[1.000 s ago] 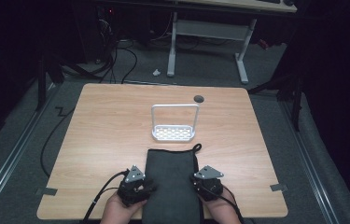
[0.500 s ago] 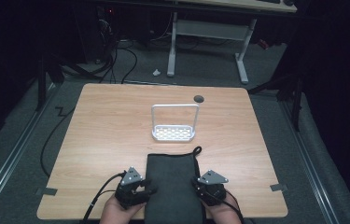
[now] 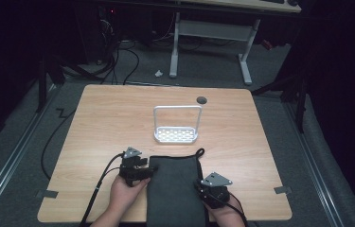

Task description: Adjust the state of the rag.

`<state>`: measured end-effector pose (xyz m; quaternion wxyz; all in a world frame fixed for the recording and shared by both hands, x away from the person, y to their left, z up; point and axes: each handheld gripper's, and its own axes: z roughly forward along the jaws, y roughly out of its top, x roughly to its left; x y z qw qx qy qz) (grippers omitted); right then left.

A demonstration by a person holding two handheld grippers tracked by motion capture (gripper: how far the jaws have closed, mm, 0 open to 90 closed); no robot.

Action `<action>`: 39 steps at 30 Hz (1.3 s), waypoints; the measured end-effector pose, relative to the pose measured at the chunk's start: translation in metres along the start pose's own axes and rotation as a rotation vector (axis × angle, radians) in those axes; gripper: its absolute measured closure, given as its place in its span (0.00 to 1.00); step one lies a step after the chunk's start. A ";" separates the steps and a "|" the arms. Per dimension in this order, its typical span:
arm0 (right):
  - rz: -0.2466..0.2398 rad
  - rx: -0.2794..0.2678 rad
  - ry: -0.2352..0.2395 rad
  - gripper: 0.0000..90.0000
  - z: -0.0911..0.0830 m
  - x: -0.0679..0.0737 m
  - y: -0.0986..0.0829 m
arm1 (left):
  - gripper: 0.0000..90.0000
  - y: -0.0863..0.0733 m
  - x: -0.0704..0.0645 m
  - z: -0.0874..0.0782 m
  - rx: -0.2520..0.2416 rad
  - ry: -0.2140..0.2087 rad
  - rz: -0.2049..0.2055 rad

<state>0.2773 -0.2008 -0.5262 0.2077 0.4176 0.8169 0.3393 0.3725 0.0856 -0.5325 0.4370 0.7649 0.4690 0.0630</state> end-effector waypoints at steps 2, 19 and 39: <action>-0.005 0.001 0.000 0.85 -0.002 -0.001 0.001 | 0.48 0.001 0.000 0.002 -0.006 0.006 -0.015; 0.050 -0.056 -0.052 0.64 0.023 -0.012 0.053 | 0.78 -0.005 -0.007 0.004 -0.007 0.006 0.055; 0.141 0.039 -0.033 0.40 0.042 -0.033 0.036 | 0.74 -0.005 -0.004 0.002 -0.009 -0.014 0.032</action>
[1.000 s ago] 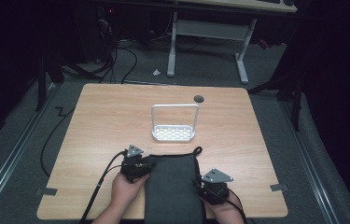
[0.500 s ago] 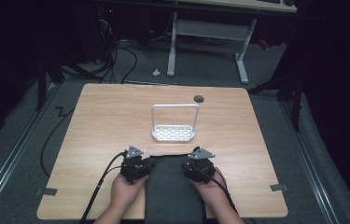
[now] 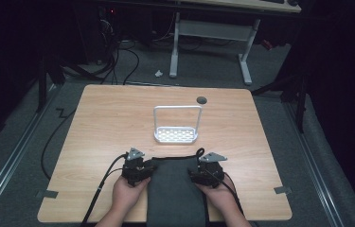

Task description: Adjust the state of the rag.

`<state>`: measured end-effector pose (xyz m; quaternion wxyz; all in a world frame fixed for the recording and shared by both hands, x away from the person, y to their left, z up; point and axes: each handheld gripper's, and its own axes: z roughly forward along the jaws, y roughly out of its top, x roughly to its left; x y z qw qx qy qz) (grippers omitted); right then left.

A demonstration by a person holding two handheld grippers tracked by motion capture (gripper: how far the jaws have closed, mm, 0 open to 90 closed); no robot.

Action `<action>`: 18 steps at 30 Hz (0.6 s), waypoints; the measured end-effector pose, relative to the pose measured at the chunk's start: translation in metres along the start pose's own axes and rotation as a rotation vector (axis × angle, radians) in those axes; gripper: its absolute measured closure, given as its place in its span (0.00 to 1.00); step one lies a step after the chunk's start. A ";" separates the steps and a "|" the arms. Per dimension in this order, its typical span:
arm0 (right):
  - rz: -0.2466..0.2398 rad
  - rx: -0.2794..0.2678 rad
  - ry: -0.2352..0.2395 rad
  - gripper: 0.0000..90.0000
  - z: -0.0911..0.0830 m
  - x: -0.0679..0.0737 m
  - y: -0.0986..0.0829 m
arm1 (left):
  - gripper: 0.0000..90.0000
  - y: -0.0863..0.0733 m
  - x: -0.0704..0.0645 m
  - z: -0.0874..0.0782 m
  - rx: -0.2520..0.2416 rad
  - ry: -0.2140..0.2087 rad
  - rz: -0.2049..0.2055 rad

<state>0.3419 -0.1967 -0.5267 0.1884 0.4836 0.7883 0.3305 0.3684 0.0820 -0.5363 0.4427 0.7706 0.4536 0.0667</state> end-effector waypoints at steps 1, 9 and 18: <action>-0.004 -0.008 -0.007 0.40 -0.001 0.000 0.001 | 0.74 0.000 0.000 0.000 0.000 0.000 0.000; -0.010 -0.010 -0.014 0.39 0.002 0.003 0.003 | 0.73 0.000 0.000 0.000 -0.001 0.000 -0.001; 0.010 -0.019 0.007 0.54 0.004 0.003 0.001 | 0.74 0.000 0.000 0.000 0.001 -0.005 -0.004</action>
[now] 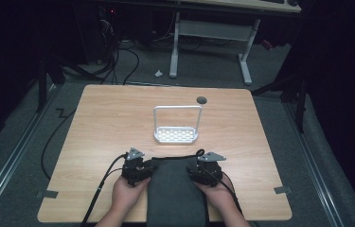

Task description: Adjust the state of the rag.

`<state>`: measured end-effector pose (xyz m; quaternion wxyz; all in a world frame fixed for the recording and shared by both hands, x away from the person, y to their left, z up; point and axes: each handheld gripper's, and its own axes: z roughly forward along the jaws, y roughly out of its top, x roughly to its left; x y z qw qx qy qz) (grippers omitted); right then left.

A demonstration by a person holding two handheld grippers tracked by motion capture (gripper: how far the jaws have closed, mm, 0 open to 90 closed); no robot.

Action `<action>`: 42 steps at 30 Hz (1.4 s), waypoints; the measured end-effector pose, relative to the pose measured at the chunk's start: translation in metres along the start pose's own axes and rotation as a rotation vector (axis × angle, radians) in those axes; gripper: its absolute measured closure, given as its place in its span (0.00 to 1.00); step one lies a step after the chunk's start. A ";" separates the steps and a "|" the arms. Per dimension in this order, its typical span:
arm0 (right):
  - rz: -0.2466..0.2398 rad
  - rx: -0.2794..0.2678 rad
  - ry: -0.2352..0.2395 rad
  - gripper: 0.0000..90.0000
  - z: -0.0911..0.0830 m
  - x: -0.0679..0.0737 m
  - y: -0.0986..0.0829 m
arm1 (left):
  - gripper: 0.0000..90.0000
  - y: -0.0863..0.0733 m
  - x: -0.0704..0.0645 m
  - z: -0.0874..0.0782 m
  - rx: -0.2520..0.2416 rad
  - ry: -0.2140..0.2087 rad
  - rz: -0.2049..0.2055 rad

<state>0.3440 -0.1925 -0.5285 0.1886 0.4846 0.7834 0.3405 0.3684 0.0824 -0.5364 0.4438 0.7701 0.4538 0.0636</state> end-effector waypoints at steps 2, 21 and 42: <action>0.007 -0.004 0.008 0.61 0.000 0.001 0.000 | 0.74 0.000 0.000 0.000 0.001 0.000 0.000; -0.012 -0.038 0.024 0.88 -0.004 0.008 -0.002 | 0.78 0.000 0.000 -0.001 -0.005 0.005 -0.006; -0.048 -0.148 -0.006 0.88 -0.019 0.017 0.002 | 0.92 0.000 -0.001 -0.011 -0.078 -0.005 0.003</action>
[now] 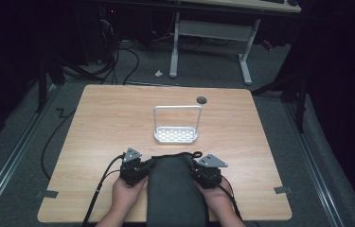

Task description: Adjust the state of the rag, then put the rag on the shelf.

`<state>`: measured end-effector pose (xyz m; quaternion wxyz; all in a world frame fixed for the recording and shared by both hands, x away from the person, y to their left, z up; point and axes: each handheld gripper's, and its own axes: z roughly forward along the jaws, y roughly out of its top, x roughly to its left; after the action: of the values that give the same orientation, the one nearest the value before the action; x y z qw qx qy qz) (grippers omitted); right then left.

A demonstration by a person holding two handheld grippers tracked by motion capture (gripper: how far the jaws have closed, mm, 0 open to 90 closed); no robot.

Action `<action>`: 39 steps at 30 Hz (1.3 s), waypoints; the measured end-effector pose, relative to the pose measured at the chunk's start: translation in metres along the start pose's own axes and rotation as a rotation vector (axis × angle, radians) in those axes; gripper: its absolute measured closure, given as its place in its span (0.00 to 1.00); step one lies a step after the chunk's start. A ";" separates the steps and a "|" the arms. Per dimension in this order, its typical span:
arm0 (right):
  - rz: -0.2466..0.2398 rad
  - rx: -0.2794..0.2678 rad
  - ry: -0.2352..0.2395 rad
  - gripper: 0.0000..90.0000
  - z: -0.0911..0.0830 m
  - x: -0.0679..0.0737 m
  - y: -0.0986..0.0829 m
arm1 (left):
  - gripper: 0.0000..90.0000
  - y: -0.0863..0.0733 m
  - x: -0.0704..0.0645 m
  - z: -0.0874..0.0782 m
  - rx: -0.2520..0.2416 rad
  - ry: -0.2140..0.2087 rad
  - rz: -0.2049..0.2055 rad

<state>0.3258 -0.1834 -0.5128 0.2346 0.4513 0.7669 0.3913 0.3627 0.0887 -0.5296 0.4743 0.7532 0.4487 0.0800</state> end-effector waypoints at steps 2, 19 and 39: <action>-0.009 -0.005 -0.004 0.88 -0.001 0.001 0.002 | 0.92 0.002 0.000 -0.002 -0.012 -0.003 -0.003; -0.024 -0.152 -0.041 0.88 -0.026 0.002 0.043 | 0.94 0.044 -0.013 -0.040 -0.208 -0.002 0.073; 0.001 -0.284 -0.072 0.88 -0.052 -0.008 0.099 | 0.94 0.115 -0.032 -0.071 -0.359 -0.012 0.156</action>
<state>0.3424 -0.1823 -0.4022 0.3232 0.4274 0.6947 0.4798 0.3743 0.0932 -0.3910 0.5961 0.6893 0.3648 0.1909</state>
